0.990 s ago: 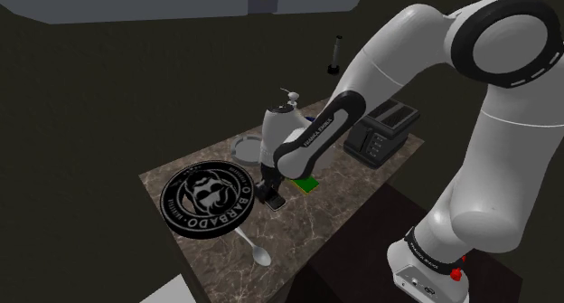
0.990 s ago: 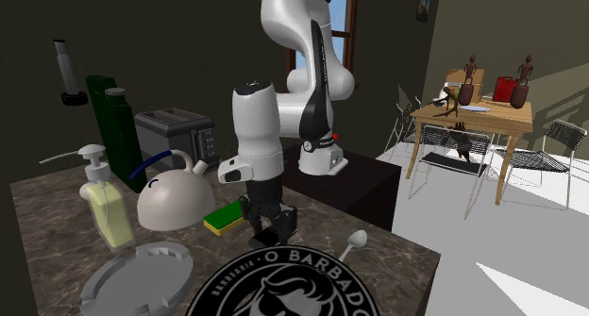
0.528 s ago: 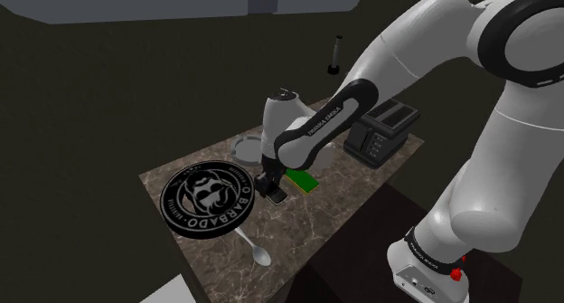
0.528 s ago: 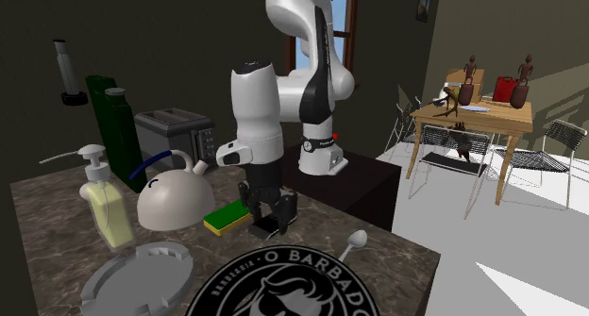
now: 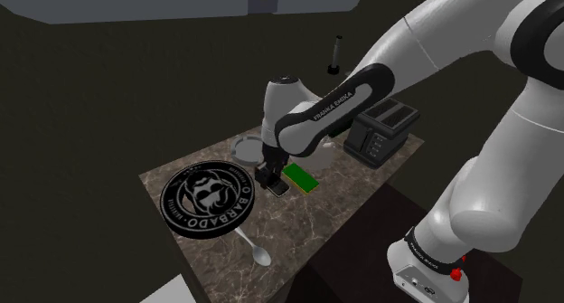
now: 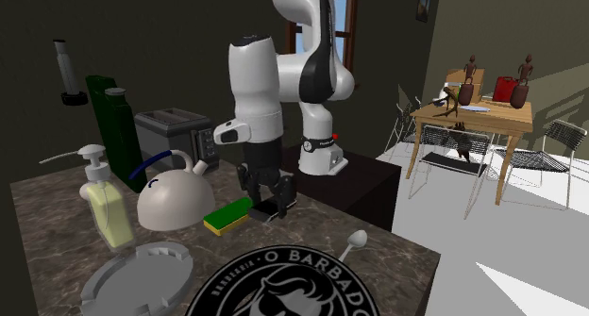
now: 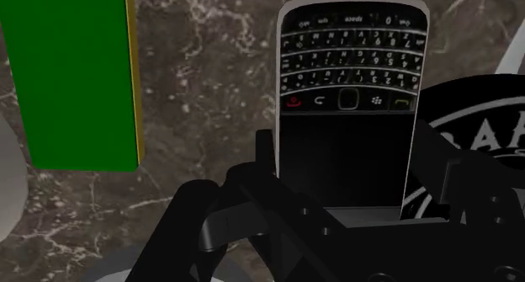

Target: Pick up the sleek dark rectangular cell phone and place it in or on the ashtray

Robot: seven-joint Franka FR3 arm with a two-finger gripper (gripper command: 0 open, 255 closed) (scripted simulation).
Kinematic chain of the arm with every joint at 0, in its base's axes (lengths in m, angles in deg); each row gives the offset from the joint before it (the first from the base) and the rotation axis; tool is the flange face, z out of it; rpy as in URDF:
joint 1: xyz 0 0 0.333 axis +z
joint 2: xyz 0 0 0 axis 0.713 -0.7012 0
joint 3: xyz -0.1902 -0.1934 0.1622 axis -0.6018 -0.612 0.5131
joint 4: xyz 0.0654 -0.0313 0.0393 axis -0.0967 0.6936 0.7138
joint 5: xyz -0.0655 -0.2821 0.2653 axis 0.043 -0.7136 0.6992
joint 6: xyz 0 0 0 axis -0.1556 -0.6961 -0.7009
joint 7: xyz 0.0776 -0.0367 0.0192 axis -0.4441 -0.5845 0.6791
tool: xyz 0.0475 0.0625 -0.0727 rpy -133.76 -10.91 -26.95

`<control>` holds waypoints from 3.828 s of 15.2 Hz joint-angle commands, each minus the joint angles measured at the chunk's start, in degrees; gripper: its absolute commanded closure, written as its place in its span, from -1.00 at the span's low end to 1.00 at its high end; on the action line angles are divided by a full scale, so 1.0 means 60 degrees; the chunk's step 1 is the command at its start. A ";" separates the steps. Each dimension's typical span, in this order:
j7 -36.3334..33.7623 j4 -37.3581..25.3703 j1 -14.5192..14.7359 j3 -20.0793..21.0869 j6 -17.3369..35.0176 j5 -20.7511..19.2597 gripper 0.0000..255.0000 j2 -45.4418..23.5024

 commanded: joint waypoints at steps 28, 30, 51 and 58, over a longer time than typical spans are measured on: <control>0.1953 -0.8318 -0.1119 -0.1257 -0.2834 -0.0967 1.00 -0.5656; 0.1952 -0.8302 -0.1110 -0.1270 -0.2664 -0.0982 1.00 -0.5810; 0.1973 -0.8340 -0.1123 -0.1276 -0.2650 -0.0985 -1.00 -0.5863; 0.1992 -0.8430 -0.1156 -0.1252 -0.3052 -0.0952 -1.00 -0.5551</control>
